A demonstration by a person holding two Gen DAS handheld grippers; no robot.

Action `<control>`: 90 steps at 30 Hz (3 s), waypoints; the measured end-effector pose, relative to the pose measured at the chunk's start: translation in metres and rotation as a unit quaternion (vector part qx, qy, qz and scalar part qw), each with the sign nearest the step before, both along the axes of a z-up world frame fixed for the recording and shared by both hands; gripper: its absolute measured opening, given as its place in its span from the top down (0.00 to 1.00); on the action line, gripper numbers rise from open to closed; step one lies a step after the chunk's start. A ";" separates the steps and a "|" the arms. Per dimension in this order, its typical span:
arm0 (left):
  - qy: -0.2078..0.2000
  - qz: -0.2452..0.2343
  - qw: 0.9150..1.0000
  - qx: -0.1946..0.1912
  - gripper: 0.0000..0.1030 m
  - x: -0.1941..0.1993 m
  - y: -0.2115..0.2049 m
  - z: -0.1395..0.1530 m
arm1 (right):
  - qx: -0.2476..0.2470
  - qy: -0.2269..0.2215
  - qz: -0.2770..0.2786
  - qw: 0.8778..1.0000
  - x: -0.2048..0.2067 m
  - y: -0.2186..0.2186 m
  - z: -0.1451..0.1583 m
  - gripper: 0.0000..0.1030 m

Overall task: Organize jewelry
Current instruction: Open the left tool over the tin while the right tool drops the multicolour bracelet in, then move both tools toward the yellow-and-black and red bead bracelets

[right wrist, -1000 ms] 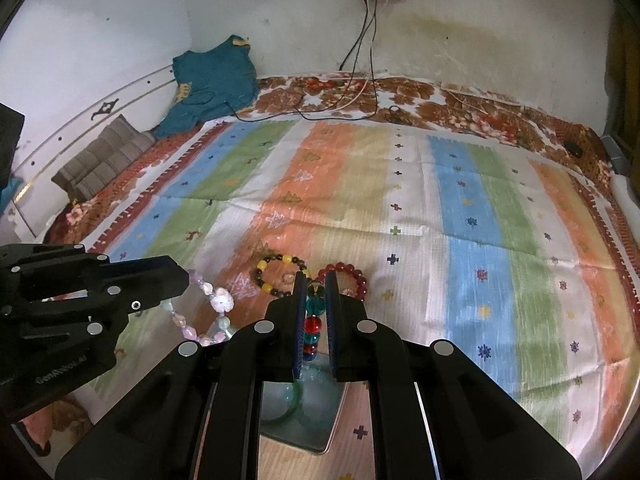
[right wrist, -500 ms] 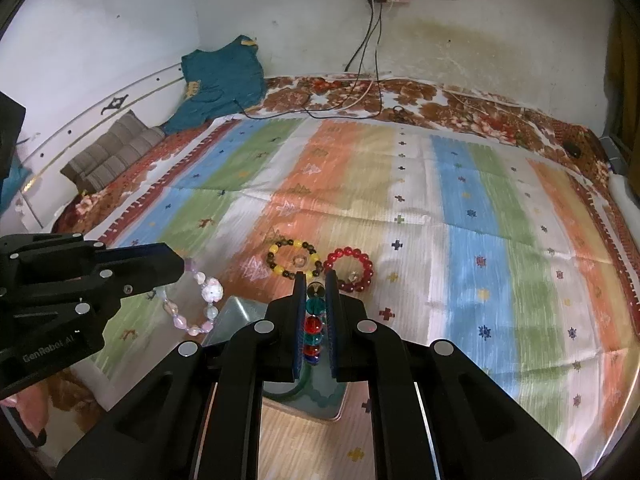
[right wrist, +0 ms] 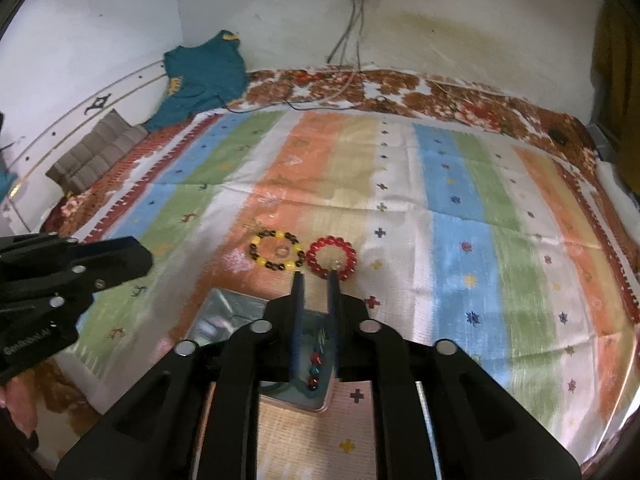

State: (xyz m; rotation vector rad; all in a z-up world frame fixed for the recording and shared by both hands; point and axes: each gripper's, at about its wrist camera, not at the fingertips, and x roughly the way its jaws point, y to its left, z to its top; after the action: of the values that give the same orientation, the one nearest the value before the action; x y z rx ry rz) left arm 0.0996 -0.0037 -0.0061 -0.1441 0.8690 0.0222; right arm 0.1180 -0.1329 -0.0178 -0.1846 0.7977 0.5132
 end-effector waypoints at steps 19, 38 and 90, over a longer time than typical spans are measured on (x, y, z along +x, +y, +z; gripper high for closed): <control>0.041 0.061 0.997 0.013 0.45 0.026 0.033 -0.020 | -0.025 0.042 -0.038 0.998 0.039 0.000 -0.020 0.48; 0.108 0.077 0.990 0.052 0.29 0.087 0.056 -0.061 | -0.052 0.073 -0.046 0.995 0.085 0.015 -0.042 0.31; 0.194 0.056 0.978 0.054 0.54 0.176 0.082 -0.166 | -0.151 0.142 -0.029 0.978 0.181 0.053 -0.149 0.45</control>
State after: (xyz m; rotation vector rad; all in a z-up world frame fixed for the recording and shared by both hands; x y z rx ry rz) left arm 0.2756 0.0784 -0.1726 -0.0867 1.2457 0.2076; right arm 0.2985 -0.0802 -0.1665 -0.3722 1.1575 0.3639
